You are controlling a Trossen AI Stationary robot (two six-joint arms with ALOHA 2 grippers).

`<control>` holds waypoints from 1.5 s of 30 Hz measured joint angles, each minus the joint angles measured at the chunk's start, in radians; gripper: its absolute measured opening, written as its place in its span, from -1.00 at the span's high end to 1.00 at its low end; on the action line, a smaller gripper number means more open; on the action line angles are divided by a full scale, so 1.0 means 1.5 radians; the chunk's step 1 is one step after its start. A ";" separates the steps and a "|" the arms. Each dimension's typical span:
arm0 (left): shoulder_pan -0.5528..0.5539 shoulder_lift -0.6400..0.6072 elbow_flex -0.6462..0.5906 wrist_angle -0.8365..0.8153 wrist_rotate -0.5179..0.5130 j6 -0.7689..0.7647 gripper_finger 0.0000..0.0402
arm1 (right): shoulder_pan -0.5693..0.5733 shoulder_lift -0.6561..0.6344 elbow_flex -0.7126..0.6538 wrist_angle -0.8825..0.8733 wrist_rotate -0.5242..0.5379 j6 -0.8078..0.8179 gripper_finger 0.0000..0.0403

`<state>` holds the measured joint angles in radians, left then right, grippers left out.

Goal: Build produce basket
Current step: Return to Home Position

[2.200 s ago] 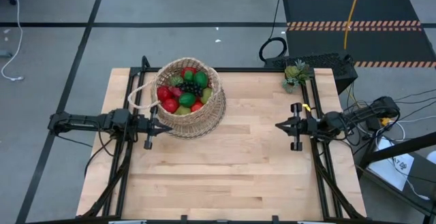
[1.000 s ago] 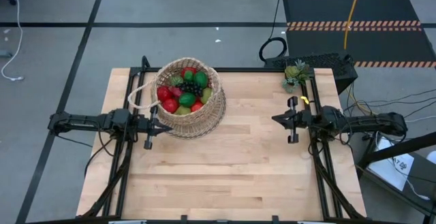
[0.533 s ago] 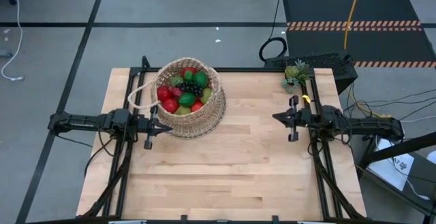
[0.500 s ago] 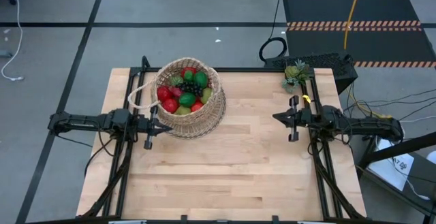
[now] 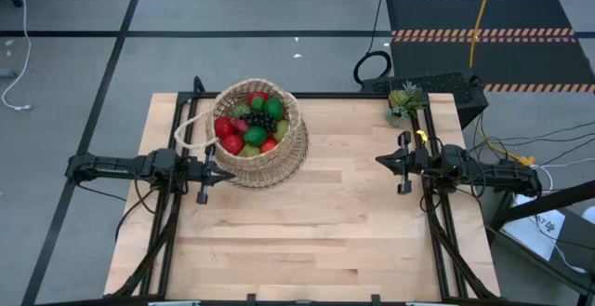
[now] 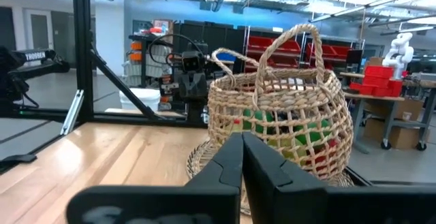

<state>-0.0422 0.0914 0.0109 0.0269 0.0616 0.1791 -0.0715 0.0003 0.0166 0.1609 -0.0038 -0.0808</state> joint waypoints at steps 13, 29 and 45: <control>0.000 0.000 0.000 0.000 0.000 0.000 0.95 | 0.001 0.001 0.000 -0.029 -0.012 -0.005 1.00; 0.000 0.000 0.000 0.000 0.000 0.000 0.95 | 0.000 0.010 0.000 -0.093 0.000 -0.027 1.00; 0.000 0.000 0.000 0.000 0.000 0.000 0.95 | 0.000 0.010 0.000 -0.083 0.002 -0.024 1.00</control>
